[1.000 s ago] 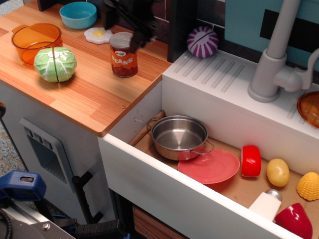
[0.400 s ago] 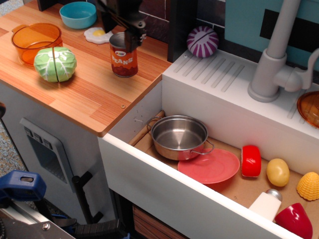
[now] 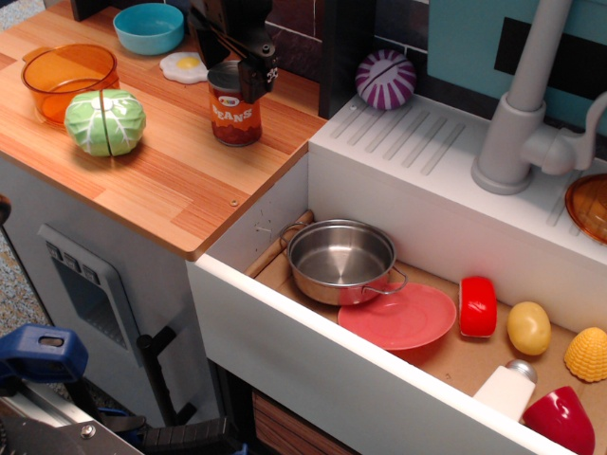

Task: Put can in pot

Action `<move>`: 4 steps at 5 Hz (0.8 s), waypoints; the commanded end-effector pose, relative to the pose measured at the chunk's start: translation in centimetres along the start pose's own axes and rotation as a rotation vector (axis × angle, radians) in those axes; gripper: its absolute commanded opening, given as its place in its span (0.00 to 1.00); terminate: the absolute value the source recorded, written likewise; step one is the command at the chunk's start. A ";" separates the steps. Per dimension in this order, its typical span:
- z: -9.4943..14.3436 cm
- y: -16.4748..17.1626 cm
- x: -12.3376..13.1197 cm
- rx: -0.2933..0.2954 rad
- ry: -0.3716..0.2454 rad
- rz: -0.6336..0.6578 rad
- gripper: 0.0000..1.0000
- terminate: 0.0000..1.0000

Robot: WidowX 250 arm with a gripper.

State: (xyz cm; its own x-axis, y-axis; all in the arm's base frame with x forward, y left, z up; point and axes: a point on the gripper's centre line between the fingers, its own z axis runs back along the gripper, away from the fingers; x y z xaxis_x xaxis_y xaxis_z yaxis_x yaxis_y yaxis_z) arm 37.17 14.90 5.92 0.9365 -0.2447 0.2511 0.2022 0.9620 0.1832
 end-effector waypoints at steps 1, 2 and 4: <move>-0.2 1.4 1.1 0.008 -0.044 0.001 1.00 0.00; -0.6 1.1 0.9 0.001 -0.041 0.010 1.00 0.00; 0.4 1.5 1.1 0.016 -0.014 0.009 0.00 0.00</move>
State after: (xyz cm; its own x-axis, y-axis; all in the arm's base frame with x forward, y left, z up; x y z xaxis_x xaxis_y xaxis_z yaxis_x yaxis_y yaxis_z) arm 37.75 15.58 4.86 0.9436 -0.2281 0.2399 0.1923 0.9676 0.1635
